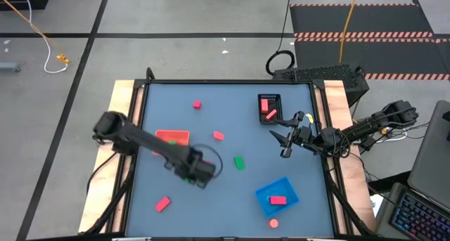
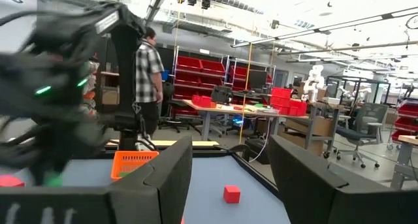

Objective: Sort & place blocks by color
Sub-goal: Put the green block into the orange bin

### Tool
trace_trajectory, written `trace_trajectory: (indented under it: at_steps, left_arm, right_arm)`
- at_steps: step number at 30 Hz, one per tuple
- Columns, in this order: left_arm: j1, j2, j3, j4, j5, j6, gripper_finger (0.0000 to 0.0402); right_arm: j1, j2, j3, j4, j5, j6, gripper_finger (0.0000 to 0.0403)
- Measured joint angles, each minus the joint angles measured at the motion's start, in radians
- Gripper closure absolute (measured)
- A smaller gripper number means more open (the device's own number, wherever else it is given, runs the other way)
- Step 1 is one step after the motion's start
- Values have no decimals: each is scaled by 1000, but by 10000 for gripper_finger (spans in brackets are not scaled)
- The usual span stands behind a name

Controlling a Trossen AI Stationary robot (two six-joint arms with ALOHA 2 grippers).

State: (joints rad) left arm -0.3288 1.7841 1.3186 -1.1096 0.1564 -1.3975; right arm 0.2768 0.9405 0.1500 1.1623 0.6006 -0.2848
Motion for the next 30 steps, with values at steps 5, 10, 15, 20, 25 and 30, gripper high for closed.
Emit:
trace_trajectory:
  at_steps: [5, 10, 15, 20, 25, 30]
  left_arm:
    - [125, -153, 0, -169, -150, 113, 271]
    - [252, -242, 1, -371, -271, 142, 271]
    - [345, -252, -44, -389, -249, 238, 271]
    - [406, -251, -144, -324, -205, 291, 271]
    - [426, -251, -178, -266, -173, 352, 223]
    - [426, -251, -178, -194, -156, 349, 105]
  right_arm:
    - [0, 0, 0, -20, 0, 9, 206]
    - [0, 0, 0, -53, 0, 11, 206]
    - [1, 0, 0, -53, 0, 45, 206]
    - [6, 0, 0, -67, -1, 68, 206]
    - [34, 0, 0, -66, -2, 63, 206]
    - [54, 0, 0, -63, 0, 62, 206]
